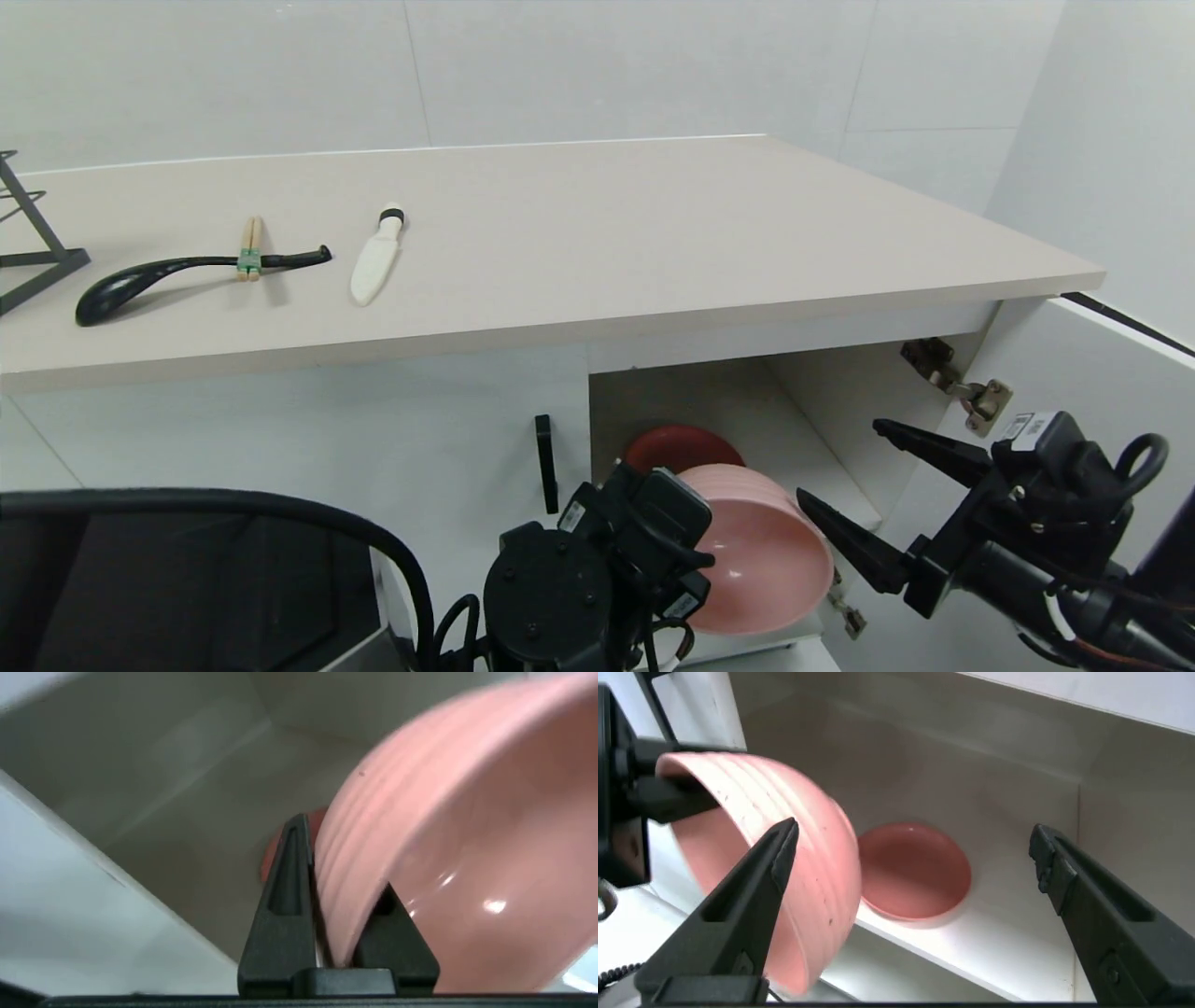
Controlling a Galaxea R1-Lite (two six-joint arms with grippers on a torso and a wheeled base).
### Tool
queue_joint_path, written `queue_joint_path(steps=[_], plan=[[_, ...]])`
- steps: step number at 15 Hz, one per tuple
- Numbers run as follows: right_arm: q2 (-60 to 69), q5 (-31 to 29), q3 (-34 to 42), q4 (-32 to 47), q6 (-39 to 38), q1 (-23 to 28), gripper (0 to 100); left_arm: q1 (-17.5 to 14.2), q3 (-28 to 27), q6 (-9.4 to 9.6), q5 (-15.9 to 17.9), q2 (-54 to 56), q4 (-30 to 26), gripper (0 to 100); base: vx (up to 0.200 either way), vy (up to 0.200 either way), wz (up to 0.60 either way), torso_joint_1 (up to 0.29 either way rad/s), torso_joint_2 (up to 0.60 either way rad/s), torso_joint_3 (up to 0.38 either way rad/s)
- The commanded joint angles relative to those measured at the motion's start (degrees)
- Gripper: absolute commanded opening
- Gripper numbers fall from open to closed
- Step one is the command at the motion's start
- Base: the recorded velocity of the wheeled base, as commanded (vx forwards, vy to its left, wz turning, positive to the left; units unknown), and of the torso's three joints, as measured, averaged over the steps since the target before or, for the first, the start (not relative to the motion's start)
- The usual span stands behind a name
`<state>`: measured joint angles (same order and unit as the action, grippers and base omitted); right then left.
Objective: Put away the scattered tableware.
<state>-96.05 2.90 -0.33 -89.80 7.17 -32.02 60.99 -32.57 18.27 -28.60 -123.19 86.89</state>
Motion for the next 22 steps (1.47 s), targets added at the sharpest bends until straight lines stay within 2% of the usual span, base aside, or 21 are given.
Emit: queue_joint_path(steps=[1, 6, 14, 16, 19, 22], plan=[[0.95, 0.00, -0.11, -0.20, 0.04, -0.06, 100, -0.08, 0.32, 0.01, 0.03, -0.56, -0.23, 0, 0.000, 0.000, 0.00, 0.000, 0.00, 0.000], [2.36, 0.00, 0.07, -0.20, 0.04, -0.58, 100, -0.61, -0.12, -0.17, 0.21, -0.83, -0.23, 0, 0.000, 0.000, 0.00, 0.000, 0.00, 0.000], [1.48, -0.09, 0.15, -0.20, 0.04, -2.43, 100, -2.28, -5.92, -0.08, 0.21, -1.00, -0.15, 0, 0.000, 0.000, 0.00, 0.000, 0.00, 0.000], [0.42, -0.09, 0.15, -0.20, 0.04, -2.43, 100, -1.84, -8.21, 0.18, -0.23, -0.65, 0.47, 0, 0.000, 0.000, 0.00, 0.000, 0.00, 0.000], [0.07, -0.09, 0.15, -0.20, -0.14, -2.43, 100, -2.19, -7.77, 1.06, -0.23, -0.92, 3.11, 0, 0.000, 0.000, 0.00, 0.000, 0.00, 0.000], [-0.45, -0.09, 0.15, -0.20, -0.22, -2.08, 100, -1.66, -8.03, 1.85, 0.21, -1.44, 3.11, 0, 0.000, 0.000, 0.00, 0.000, 0.00, 0.000]])
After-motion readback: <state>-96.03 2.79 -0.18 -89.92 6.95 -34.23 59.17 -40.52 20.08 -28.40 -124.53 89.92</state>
